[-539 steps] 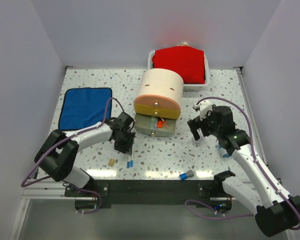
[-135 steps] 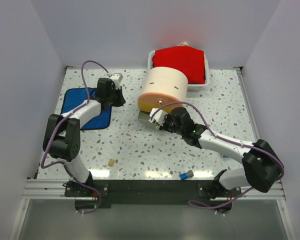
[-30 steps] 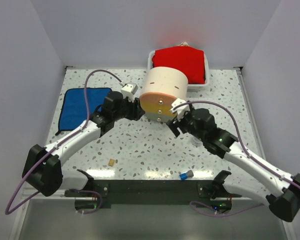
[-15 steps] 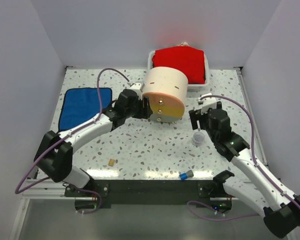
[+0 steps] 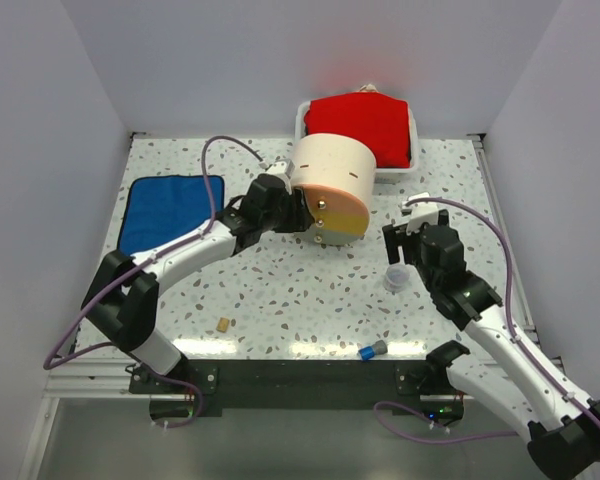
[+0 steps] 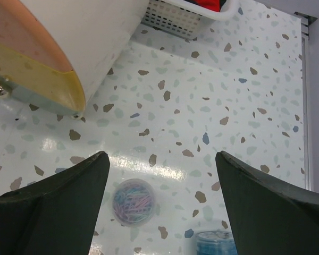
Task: Sort the stationery into containers
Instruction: Move the storage box to the center of the board, then open the drawer in the storage box.
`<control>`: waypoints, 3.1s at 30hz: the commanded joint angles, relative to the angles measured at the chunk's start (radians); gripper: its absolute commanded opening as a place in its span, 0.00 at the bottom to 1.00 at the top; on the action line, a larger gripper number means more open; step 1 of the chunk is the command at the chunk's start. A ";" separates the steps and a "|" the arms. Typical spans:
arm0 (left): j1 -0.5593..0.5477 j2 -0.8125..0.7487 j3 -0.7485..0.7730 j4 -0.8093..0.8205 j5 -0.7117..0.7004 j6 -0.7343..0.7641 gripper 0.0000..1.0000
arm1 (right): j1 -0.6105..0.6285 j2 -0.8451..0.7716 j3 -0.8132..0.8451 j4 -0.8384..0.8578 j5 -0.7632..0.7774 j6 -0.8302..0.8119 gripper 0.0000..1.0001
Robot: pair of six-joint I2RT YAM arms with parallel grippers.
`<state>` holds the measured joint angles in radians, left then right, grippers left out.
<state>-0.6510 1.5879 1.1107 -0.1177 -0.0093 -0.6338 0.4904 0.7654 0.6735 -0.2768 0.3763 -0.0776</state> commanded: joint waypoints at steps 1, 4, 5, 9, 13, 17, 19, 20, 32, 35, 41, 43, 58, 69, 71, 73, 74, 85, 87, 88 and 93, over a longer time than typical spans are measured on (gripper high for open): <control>-0.016 -0.002 0.049 0.055 0.028 -0.023 0.57 | -0.015 -0.005 -0.008 0.047 0.012 0.019 0.85; -0.018 0.009 0.054 0.056 0.034 -0.026 0.57 | -0.019 0.000 -0.008 0.053 0.010 0.013 0.85; -0.018 0.011 0.052 0.064 0.035 -0.029 0.57 | -0.021 0.002 -0.009 0.056 0.010 0.013 0.85; -0.021 0.029 0.052 0.081 0.042 -0.032 0.57 | -0.026 0.006 -0.012 0.065 0.004 0.012 0.85; -0.024 0.040 0.057 0.089 0.046 -0.032 0.56 | -0.027 0.003 -0.025 0.073 0.004 0.013 0.85; -0.032 0.046 0.060 0.099 0.046 -0.029 0.56 | -0.032 -0.005 -0.038 0.073 -0.001 0.019 0.85; -0.038 0.052 0.061 0.102 0.048 -0.027 0.56 | -0.035 -0.009 -0.043 0.074 -0.004 0.021 0.85; -0.039 0.056 0.063 0.102 0.048 -0.026 0.56 | -0.035 -0.011 -0.048 0.076 -0.005 0.021 0.85; -0.068 0.077 0.107 0.095 0.019 -0.027 0.49 | -0.039 -0.029 -0.069 0.076 -0.002 0.025 0.85; -0.090 0.043 0.115 0.066 -0.029 -0.015 0.57 | -0.038 -0.031 -0.072 0.079 -0.004 0.029 0.85; -0.160 -0.028 0.049 0.026 -0.182 0.054 0.63 | -0.039 -0.021 -0.080 0.096 -0.011 0.033 0.85; -0.171 -0.037 0.014 0.026 -0.230 0.086 0.63 | -0.038 -0.018 -0.083 0.106 -0.013 0.035 0.85; -0.182 -0.009 -0.038 0.201 -0.374 0.292 0.52 | -0.078 -0.038 -0.118 0.116 -0.020 0.059 0.85; -0.231 0.037 0.023 0.208 -0.385 0.313 0.53 | -0.082 -0.061 -0.144 0.140 -0.022 0.070 0.85; -0.239 0.060 0.040 0.210 -0.391 0.312 0.53 | -0.082 -0.069 -0.150 0.140 -0.022 0.070 0.85; -0.248 0.078 0.049 0.211 -0.399 0.310 0.53 | -0.082 -0.078 -0.153 0.131 -0.022 0.070 0.85; -0.249 0.083 0.057 0.210 -0.403 0.310 0.53 | -0.082 -0.084 -0.153 0.126 -0.019 0.070 0.85; -0.291 0.127 0.086 0.214 -0.497 0.306 0.48 | -0.082 -0.103 -0.178 0.116 -0.004 0.070 0.85; -0.294 0.136 0.100 0.210 -0.527 0.290 0.48 | -0.082 -0.103 -0.186 0.122 -0.004 0.100 0.85; -0.294 0.139 0.104 0.208 -0.535 0.280 0.48 | -0.084 -0.103 -0.186 0.122 -0.004 0.101 0.85; -0.294 0.164 0.129 0.181 -0.593 0.246 0.44 | -0.084 -0.097 -0.190 0.134 0.003 0.101 0.85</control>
<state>-0.9428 1.7378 1.1873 0.0334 -0.5053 -0.3534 0.4110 0.6716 0.4889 -0.1936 0.3542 -0.0029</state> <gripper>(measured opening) 0.459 0.851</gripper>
